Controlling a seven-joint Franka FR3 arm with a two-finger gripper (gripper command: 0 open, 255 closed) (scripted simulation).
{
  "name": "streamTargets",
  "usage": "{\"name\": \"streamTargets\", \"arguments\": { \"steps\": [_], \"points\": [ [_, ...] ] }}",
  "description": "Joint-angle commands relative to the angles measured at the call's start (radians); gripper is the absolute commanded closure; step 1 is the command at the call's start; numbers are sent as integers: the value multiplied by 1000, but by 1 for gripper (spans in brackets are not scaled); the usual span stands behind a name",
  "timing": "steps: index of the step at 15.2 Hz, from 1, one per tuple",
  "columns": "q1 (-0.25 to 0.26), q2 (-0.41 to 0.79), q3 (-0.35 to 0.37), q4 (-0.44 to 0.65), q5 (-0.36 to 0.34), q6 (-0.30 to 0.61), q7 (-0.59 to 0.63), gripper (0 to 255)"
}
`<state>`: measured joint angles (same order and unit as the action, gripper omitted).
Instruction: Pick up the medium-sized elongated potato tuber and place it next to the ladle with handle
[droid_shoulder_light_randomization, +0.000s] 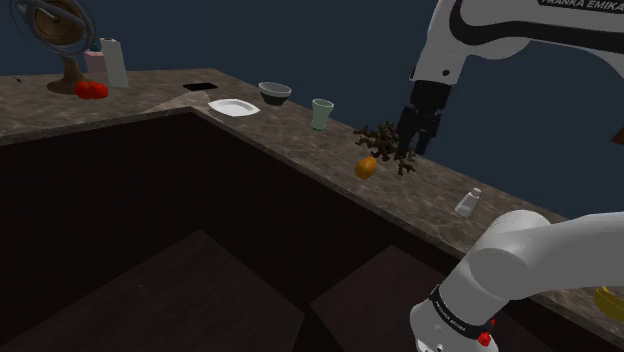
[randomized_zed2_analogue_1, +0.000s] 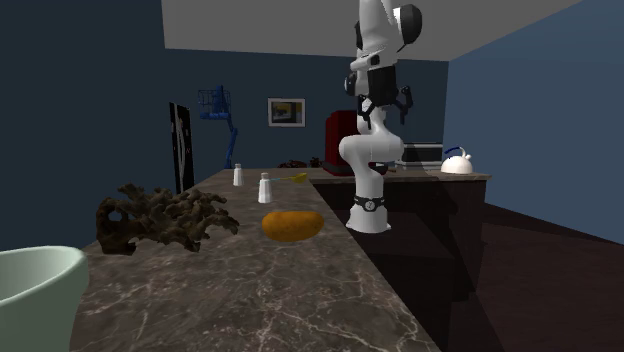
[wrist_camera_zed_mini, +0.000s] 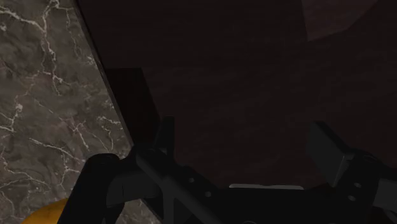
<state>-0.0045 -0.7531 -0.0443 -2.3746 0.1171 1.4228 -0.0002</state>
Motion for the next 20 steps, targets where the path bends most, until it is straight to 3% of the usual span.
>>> {"name": "streamTargets", "arguments": {
  "steps": [1, 11, 20],
  "points": [
    [0, 0, 0, 0, 0, 0, 0, 0],
    [-101, 280, 26, 19, -39, 314, 207, 0],
    [-188, 546, 11, 119, -102, 524, 402, 0]
  ]
}}
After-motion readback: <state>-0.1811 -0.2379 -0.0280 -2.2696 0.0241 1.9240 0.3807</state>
